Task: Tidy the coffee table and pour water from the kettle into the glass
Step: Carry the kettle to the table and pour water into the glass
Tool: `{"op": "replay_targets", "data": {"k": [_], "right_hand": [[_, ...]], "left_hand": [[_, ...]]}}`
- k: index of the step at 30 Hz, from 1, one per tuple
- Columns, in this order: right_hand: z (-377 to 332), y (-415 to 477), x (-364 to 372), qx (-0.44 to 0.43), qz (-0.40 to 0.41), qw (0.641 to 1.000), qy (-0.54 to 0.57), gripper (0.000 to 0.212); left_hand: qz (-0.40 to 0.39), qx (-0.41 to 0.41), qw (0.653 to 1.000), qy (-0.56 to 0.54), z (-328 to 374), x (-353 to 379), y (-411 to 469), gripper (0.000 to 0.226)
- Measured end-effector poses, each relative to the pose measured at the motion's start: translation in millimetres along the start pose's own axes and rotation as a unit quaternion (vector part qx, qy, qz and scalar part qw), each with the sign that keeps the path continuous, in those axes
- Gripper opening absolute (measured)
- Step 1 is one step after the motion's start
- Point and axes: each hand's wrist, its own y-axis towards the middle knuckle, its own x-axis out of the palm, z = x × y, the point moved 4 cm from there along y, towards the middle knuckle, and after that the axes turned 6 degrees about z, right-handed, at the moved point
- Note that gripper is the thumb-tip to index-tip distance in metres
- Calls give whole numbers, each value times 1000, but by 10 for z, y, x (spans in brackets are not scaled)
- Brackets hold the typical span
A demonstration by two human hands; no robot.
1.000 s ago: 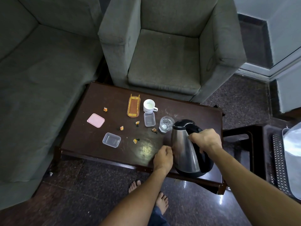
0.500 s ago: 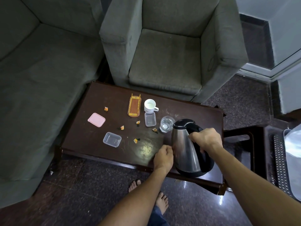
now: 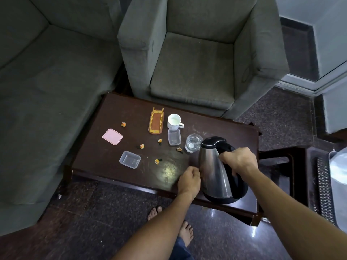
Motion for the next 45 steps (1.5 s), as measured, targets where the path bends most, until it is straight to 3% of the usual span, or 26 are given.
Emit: {"op": "replay_targets", "data": {"k": [45], "right_hand": [[-65, -55, -26, -1, 2, 1000, -3, 30]], "left_hand": [[-2, -20, 1000, -17, 16, -48, -2, 26]]}}
